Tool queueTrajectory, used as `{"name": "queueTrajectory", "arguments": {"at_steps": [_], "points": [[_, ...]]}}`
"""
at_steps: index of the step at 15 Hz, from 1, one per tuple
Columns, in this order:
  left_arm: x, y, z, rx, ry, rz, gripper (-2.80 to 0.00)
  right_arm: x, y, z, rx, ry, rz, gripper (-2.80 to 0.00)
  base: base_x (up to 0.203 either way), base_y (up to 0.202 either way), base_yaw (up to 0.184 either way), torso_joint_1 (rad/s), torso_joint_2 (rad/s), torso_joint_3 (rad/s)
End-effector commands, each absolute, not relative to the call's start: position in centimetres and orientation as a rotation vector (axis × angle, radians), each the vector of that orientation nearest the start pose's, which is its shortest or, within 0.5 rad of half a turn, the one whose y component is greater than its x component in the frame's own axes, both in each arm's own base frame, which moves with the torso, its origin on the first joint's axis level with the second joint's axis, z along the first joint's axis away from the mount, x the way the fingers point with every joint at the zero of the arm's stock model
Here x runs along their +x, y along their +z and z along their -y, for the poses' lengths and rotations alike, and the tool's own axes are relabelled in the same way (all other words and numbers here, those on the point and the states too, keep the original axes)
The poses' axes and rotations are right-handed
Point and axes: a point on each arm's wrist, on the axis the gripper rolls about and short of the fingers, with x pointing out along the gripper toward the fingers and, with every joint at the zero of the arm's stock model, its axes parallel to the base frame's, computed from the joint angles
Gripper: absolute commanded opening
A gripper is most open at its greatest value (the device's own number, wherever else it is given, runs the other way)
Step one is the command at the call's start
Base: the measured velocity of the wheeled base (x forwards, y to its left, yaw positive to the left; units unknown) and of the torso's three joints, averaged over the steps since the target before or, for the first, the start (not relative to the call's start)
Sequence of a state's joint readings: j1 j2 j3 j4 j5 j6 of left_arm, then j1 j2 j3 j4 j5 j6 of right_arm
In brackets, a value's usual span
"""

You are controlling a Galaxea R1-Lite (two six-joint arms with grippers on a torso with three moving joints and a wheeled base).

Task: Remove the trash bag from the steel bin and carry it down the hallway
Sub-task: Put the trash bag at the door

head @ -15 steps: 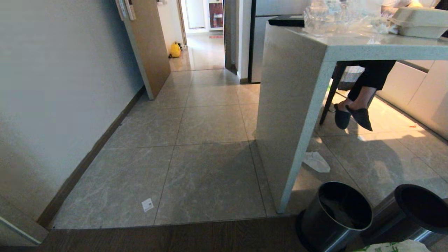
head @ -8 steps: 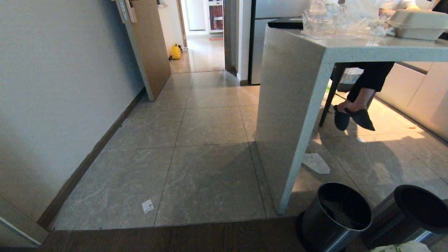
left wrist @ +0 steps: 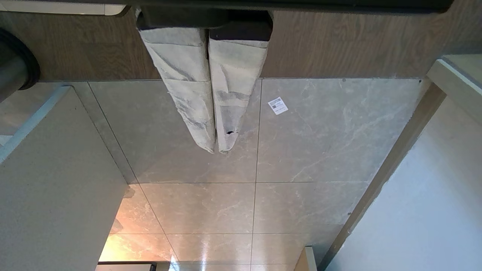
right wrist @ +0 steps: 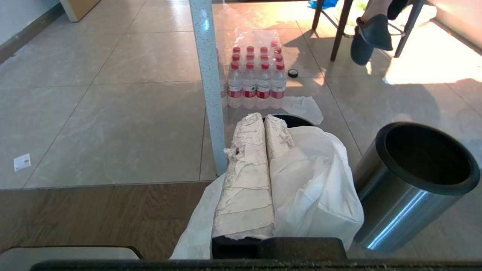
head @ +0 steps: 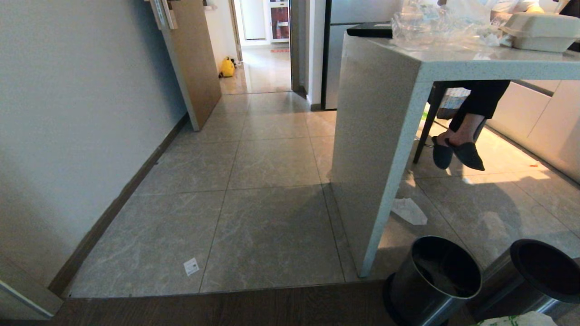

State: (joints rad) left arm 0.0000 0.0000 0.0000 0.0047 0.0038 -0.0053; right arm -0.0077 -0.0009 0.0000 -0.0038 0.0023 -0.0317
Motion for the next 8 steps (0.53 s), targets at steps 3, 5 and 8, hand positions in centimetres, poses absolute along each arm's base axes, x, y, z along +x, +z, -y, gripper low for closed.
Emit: {"name": "queueTrajectory", "arguments": {"at_steps": [3, 5, 8], "points": [[-2.28, 7.50, -0.01, -0.006, 0.005, -0.005, -2.80, -2.27, 7.61, -0.02, -0.029, -0.006, 0.005, -2.80, 0.000, 0.000, 0.000, 0.000, 0.00, 0.000], [-2.28, 7.50, -0.01, -0.006, 0.005, -0.005, -2.80, -2.28, 7.60, -0.02, -0.029, -0.006, 0.005, -2.80, 0.002, -0.003, 0.050, 0.001, 0.00, 0.003], [-2.28, 7.50, -0.01, -0.006, 0.005, -0.005, -2.80, -2.28, 7.60, -0.02, -0.029, -0.006, 0.005, -2.80, 0.002, -0.007, 0.179, 0.001, 0.00, -0.001]]}}
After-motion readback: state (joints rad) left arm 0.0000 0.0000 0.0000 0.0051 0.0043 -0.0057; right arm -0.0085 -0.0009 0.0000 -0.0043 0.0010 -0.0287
